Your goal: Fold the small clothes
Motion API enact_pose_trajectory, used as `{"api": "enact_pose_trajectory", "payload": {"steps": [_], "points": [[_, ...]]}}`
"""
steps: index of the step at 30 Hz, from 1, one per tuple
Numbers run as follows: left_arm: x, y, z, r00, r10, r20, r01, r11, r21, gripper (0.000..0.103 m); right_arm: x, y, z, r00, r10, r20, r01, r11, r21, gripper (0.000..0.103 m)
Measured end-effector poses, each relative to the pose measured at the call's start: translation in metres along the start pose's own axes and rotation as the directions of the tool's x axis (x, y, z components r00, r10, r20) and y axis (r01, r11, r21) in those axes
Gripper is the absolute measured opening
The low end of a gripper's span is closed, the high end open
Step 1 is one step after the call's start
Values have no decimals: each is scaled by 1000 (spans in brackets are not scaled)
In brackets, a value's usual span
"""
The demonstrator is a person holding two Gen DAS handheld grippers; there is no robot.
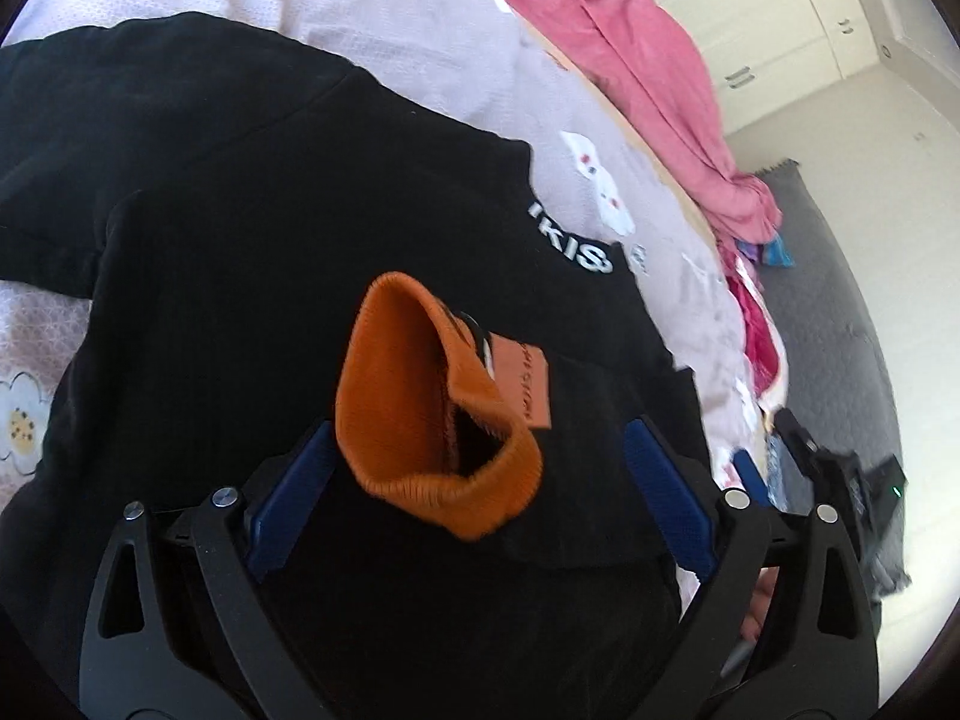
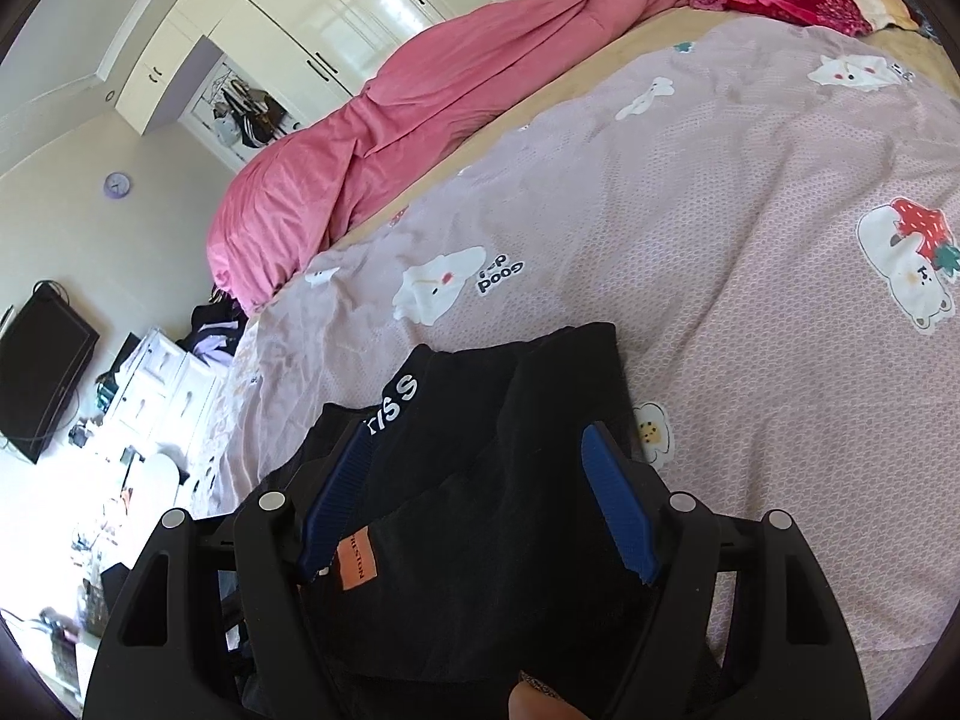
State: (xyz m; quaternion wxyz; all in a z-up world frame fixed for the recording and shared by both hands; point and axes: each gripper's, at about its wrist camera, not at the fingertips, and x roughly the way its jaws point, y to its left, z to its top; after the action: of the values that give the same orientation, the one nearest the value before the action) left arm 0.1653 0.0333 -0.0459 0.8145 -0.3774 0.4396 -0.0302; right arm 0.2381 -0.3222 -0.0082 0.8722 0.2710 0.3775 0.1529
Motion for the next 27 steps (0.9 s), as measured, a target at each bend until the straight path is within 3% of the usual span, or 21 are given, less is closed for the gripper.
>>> {"api": "enact_pose_trajectory", "payload": {"steps": [2,4,12,16,22,27], "points": [[4,-1,2,1000,4,16,-5,1000,7,33,-3,-2,2,1000,0,11,0,1000,4,71],[8,-2,5,1000,-1,13,1,1000,12,7,-6,-6,4,1000,-1,19,1,1000,15,71],[-29,-38,26,989,-63,131,39,984,175,4,-16,-25,14,998,-25,56,21,997,72,71],[-46,-45,38,983,-57,175,13,970,242,4,-13,-25,13,998,-45,47,42,997,69,71],[-28,-25,42,992,12,127,-43,969,243,4,-4,-15,9,996,-90,23,90,996,9,71],[-29,-11,37,987,73,140,-104,968,230,6,4,0,3,994,-112,14,112,991,-74,71]]}}
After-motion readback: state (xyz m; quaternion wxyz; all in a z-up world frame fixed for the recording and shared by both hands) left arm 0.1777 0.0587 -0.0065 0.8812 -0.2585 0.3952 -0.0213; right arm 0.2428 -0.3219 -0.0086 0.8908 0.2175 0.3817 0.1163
